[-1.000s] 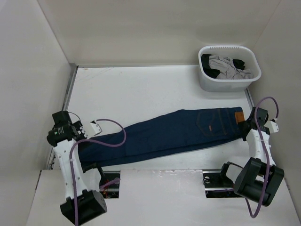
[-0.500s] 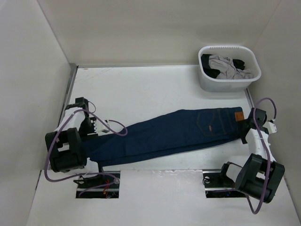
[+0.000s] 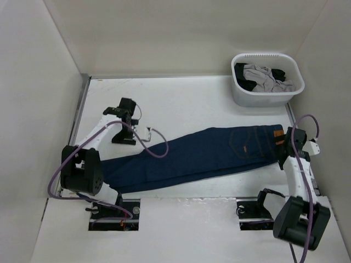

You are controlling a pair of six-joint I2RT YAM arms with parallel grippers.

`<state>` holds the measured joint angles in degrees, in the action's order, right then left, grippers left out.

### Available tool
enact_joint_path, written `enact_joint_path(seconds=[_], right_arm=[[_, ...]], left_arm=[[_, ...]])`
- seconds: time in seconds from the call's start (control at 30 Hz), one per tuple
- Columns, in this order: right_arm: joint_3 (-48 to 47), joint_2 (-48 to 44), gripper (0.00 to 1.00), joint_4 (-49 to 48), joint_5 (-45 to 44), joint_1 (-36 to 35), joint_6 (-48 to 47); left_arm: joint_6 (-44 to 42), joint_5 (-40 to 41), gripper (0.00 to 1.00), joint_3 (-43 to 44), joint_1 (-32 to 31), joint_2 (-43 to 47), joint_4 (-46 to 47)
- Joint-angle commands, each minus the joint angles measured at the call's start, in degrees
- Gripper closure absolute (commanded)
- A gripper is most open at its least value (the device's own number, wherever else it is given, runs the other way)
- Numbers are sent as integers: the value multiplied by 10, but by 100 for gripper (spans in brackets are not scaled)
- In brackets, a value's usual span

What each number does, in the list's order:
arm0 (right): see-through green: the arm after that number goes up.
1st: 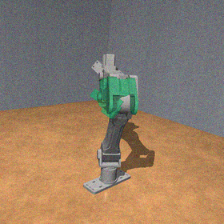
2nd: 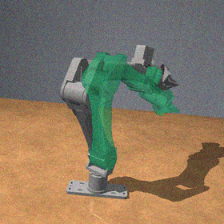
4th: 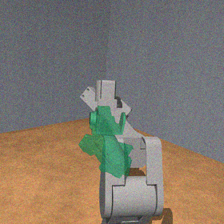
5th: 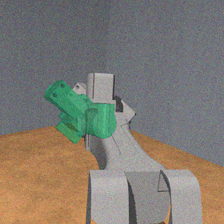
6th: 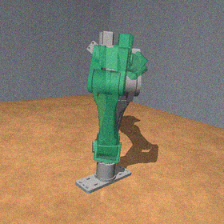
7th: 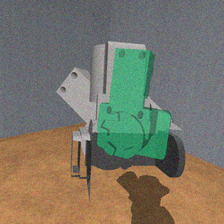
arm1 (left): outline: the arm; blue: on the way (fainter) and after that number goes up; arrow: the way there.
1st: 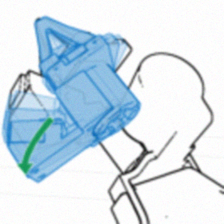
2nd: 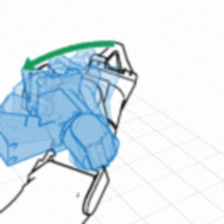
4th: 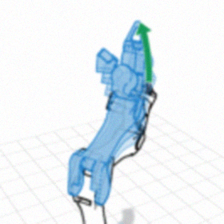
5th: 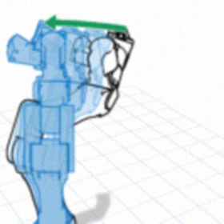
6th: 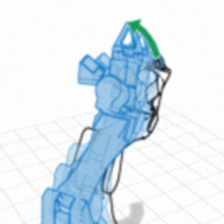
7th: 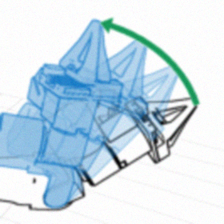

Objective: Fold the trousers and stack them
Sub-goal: Fold the trousers

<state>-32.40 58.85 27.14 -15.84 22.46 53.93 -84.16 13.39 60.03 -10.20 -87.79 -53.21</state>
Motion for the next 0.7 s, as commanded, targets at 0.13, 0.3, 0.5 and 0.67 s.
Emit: enact_joint_path(seconds=[0.13, 0.3, 0.5, 0.67], right_arm=[[-59, -127, 0, 74, -102, -100, -98], [-70, -110, 0, 28, -85, -219, -163], [-80, -93, 0, 0, -82, -273, -150], [-64, -95, 0, 13, -68, -279, -142]], left_arm=[[157, -216, 41, 140, -117, 32, -29], [267, -338, 43, 149, -242, -56, 9], [381, -419, 44, 180, -313, -160, 97], [389, -386, 45, 137, -348, -209, 133]])
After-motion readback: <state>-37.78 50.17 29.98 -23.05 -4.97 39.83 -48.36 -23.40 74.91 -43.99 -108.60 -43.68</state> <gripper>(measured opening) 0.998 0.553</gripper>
